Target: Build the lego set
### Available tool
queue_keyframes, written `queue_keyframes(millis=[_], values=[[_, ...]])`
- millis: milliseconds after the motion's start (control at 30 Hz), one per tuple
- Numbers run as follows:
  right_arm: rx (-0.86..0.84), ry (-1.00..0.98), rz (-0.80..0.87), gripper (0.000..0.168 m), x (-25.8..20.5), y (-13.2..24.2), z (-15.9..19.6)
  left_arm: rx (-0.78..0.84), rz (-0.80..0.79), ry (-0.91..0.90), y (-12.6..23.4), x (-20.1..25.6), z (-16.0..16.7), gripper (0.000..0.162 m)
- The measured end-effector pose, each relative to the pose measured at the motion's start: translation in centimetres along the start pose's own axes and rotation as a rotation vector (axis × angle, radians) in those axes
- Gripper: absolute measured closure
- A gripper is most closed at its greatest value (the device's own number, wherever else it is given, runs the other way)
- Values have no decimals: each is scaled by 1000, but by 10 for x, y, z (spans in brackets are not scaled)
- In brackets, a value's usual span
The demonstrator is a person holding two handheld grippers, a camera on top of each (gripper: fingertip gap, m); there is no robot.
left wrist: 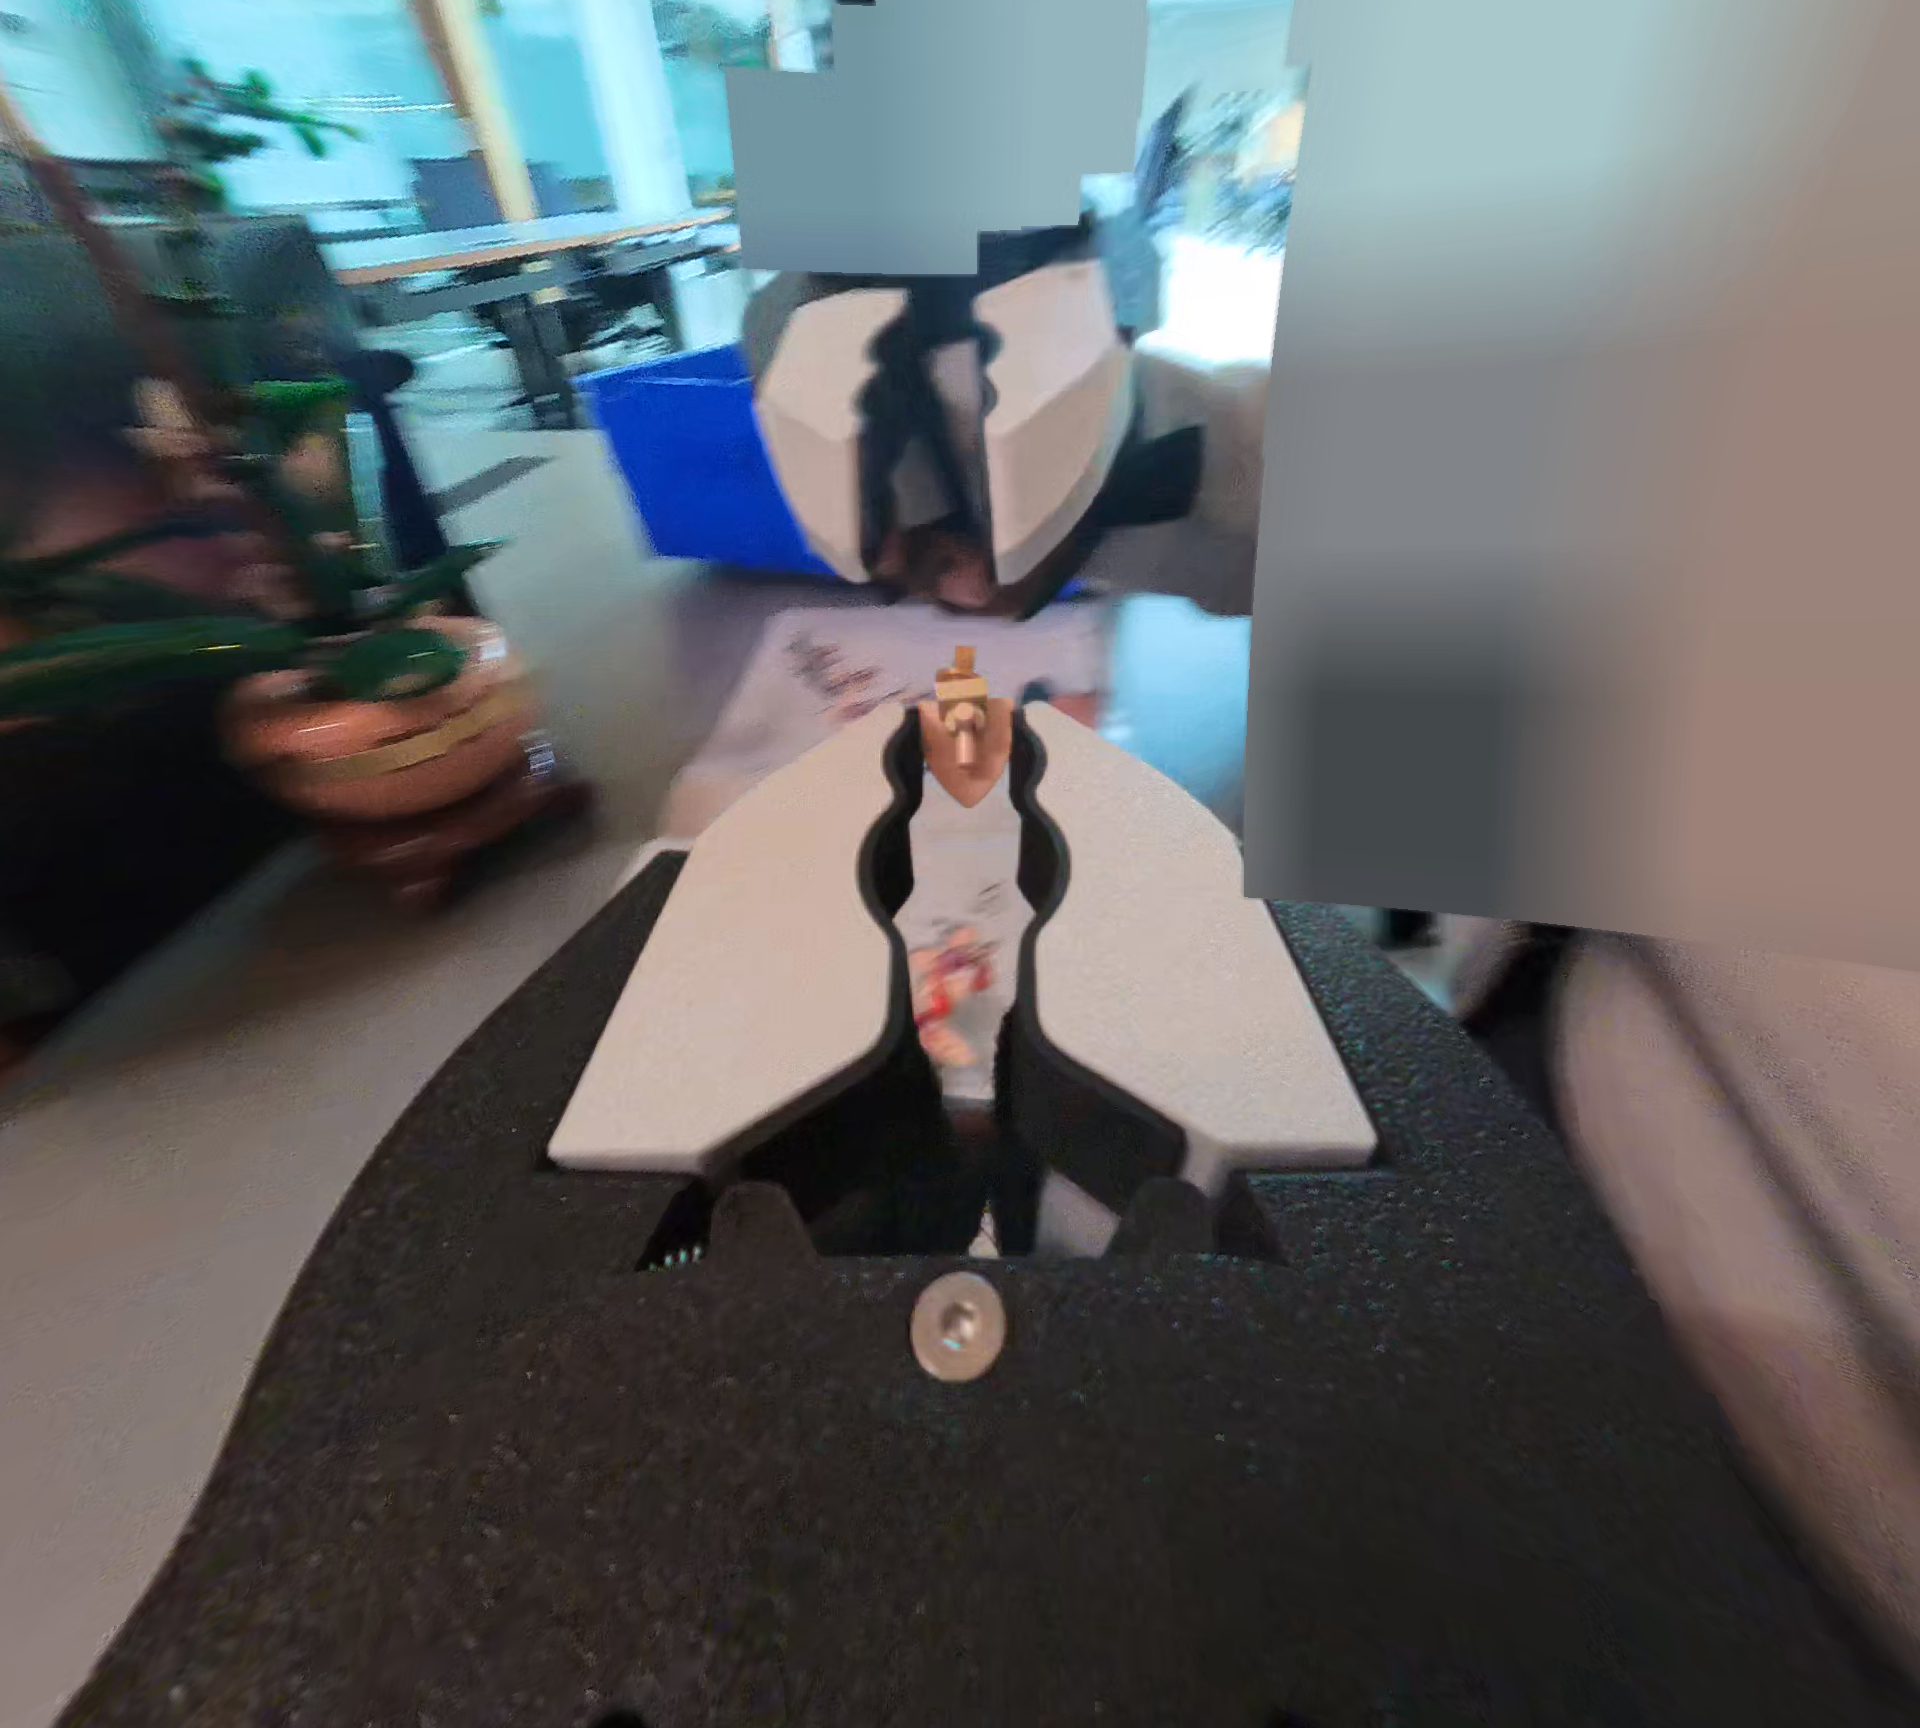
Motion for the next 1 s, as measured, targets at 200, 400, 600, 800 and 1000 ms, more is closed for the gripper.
queue_keyframes(millis=[200, 400, 600, 800, 1000], values=[[-97, 81, 107, 160, 1, -2, 26, -137, -49, -158, -6, 1, 15, 147], [-128, 86, 109, 162, 5, 3, 37, -158, -8, -177, -10, 7, 19, 147], [-173, 106, 113, 164, 7, 0, 45, -191, 11, -193, -14, 11, 23, 147], [-218, 119, 95, 165, 8, 0, 52, -228, 48, -200, -15, 16, 29, 147], [-343, 144, 40, 166, 9, -3, 65, -290, 140, -189, -18, 27, 39, 147]])
Point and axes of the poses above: each gripper's, where its closed fingertips meet, y back along the fingers, z out of its underside, x = y × z across the jaws, the point moved 3 cm from there along y, back along the fingers, and after that the axes turned 15 degrees about -y, right-handed, at the moved point
